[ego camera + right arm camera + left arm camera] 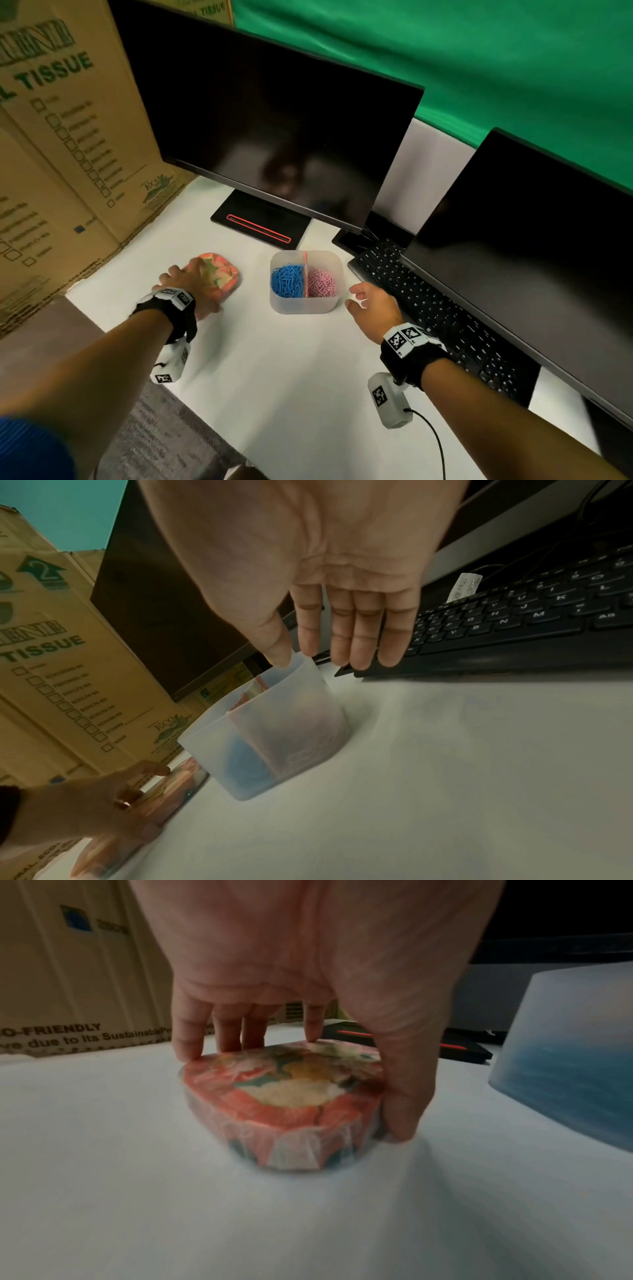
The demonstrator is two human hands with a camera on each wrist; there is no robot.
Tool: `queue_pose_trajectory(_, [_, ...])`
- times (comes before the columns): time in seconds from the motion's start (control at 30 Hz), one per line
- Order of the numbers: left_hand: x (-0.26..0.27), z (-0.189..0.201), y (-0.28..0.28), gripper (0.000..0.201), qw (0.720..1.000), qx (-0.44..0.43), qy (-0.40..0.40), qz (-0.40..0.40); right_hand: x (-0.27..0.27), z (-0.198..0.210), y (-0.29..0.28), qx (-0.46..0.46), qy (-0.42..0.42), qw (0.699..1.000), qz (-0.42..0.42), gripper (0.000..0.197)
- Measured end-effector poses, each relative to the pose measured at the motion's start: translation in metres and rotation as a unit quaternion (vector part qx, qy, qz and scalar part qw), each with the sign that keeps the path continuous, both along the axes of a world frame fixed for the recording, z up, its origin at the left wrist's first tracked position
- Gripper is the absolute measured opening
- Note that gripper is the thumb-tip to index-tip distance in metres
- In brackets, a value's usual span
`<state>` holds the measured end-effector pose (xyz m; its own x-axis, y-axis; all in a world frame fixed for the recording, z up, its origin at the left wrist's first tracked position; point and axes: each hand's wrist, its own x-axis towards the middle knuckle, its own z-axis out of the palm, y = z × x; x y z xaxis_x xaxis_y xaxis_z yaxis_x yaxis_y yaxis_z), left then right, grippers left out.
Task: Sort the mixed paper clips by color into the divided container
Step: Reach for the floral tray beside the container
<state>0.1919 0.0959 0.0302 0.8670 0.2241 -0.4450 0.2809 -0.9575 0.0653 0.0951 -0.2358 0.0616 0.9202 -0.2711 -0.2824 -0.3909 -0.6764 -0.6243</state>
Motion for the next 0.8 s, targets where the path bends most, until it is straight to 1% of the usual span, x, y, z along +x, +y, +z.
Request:
queue_pose_trajectory(0.07, [0.005,0.009,0.001,0.107,0.999,-0.025,-0.016,0.012,0.003,0.005,0.000,0.007,-0.011,1.000,-0.002,0.028])
queue_pose_trajectory(0.17, [0.014,0.033,-0.010,0.108,0.995,-0.081,-0.050,-0.011,0.008,0.013,0.000,0.012,-0.037,0.999,0.000,0.029])
queue_pose_trajectory(0.23, [0.020,0.051,-0.025,0.108,0.988,-0.116,-0.080,-0.056,0.013,0.019,0.001,0.020,-0.052,0.998,-0.001,0.030])
queue_pose_trajectory(0.33, [0.022,0.072,-0.057,0.110,0.968,-0.153,-0.098,-0.171,0.022,0.029,0.003,0.037,-0.073,0.997,-0.005,0.034])
queue_pose_trajectory(0.43, [0.017,0.081,-0.094,0.113,0.945,-0.135,-0.093,-0.283,0.029,0.036,0.006,0.054,-0.080,0.995,-0.011,0.037])
queue_pose_trajectory(0.53, [0.011,0.080,-0.123,0.114,0.929,-0.105,-0.070,-0.347,0.034,0.039,0.008,0.061,-0.061,0.996,-0.020,0.041])
queue_pose_trajectory(0.63, [0.007,0.076,-0.139,0.114,0.924,-0.077,-0.049,-0.372,0.037,0.036,0.008,0.071,-0.021,0.997,-0.029,0.045])
queue_pose_trajectory(0.8, [0.004,0.069,-0.146,0.111,0.924,-0.062,-0.017,-0.377,0.038,0.025,0.011,0.078,0.002,0.996,-0.032,0.042])
